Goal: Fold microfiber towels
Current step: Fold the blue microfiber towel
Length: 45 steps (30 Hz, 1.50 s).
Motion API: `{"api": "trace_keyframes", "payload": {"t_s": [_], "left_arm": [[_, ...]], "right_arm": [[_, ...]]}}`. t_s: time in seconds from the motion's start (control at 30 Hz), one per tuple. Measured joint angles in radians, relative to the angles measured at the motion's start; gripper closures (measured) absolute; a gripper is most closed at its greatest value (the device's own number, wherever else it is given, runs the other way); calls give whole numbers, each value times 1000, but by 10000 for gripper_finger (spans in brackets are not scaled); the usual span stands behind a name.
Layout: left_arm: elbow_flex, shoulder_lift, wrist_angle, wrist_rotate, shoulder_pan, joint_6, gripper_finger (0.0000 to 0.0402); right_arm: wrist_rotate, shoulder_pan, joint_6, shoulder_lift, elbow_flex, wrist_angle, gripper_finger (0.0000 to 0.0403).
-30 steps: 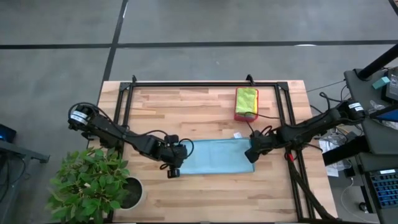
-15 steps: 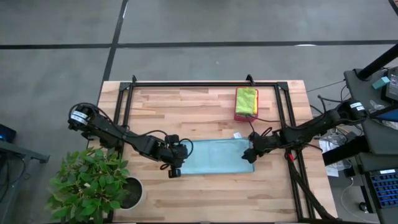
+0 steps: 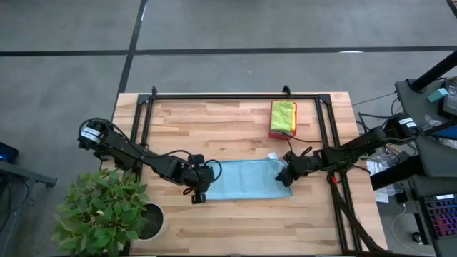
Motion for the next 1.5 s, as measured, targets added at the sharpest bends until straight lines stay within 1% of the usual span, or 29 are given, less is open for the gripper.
{"api": "trace_keyframes", "payload": {"t_s": [0.07, 0.1, 0.13, 0.2, 0.3, 0.47, 0.53, 0.6, 0.73, 0.87, 1.07, 1.2, 1.5], "left_arm": [[0, -2, -40, -1, -8, -10, 261], [0, -4, -73, 0, -13, -23, 261], [0, -4, -103, 0, -16, -36, 261], [0, -5, -138, 0, -27, -65, 261], [-9, -2, -151, 0, -42, -85, 261], [-67, -1, -147, 1, -57, -159, 261], [-99, -1, -146, 1, -59, -204, 261], [-131, 0, -92, 1, -60, -231, 261], [-179, 0, 66, 3, -61, -205, 261], [-223, 0, 221, 2, -61, -156, 261], [-259, 0, 255, -24, -60, -154, 261], [-299, 0, 350, -25, -60, -155, 261], [-352, 0, 452, -31, -60, -152, 261]], "right_arm": [[0, 0, -18, 0, 24, 2, 368], [0, 0, -27, 0, 37, -7, 381], [0, 0, -36, 0, 55, -36, 385], [0, 0, -55, -1, 106, -134, 389], [11, 0, -95, 0, 209, -386, 392], [98, -6, -123, 2, 396, -800, 393], [108, -12, -125, 2, 458, -907, 393], [109, -18, -129, 2, 506, -976, 393], [108, -30, -120, 12, 556, -977, 394], [108, -32, -121, 78, 589, -920, 394], [105, -41, -166, 240, 685, -818, 394], [106, -56, -217, 362, 788, -812, 394], [106, -57, -353, 617, 1038, -810, 394]]}}
